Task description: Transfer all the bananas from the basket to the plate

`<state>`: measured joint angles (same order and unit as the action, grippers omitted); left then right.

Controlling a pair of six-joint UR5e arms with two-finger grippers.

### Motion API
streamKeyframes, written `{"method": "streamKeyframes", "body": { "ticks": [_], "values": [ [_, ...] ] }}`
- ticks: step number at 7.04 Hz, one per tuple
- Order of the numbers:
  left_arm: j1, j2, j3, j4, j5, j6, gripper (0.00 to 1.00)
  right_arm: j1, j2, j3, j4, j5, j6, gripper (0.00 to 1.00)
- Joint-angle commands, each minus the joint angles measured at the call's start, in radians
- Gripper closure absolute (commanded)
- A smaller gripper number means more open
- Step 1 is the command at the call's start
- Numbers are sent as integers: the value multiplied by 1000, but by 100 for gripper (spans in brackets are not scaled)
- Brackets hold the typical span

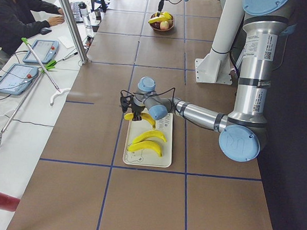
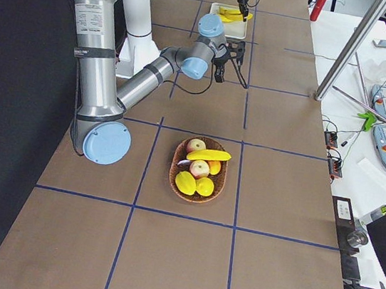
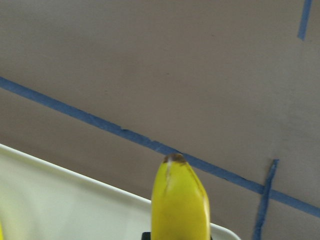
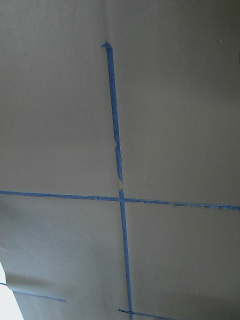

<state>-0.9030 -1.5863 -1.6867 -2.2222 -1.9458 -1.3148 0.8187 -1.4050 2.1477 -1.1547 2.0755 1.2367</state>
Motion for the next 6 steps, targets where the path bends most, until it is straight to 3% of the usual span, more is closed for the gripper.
{"method": "streamKeyframes", "body": {
  "ticks": [1, 3, 5, 6],
  "values": [
    [33, 14, 13, -2, 30, 9, 2, 0, 3, -8, 3, 0, -3, 0],
    [99, 16, 16, -7, 106, 8, 1, 11, -15, -9, -2, 2, -17, 0],
    [96, 17, -16, -11, 91, 8, 1, 45, -60, -9, -3, 12, -77, 0],
    [95, 20, -80, -1, 71, 6, 1, 60, -99, -9, -5, 12, -129, 0]
  ]
}}
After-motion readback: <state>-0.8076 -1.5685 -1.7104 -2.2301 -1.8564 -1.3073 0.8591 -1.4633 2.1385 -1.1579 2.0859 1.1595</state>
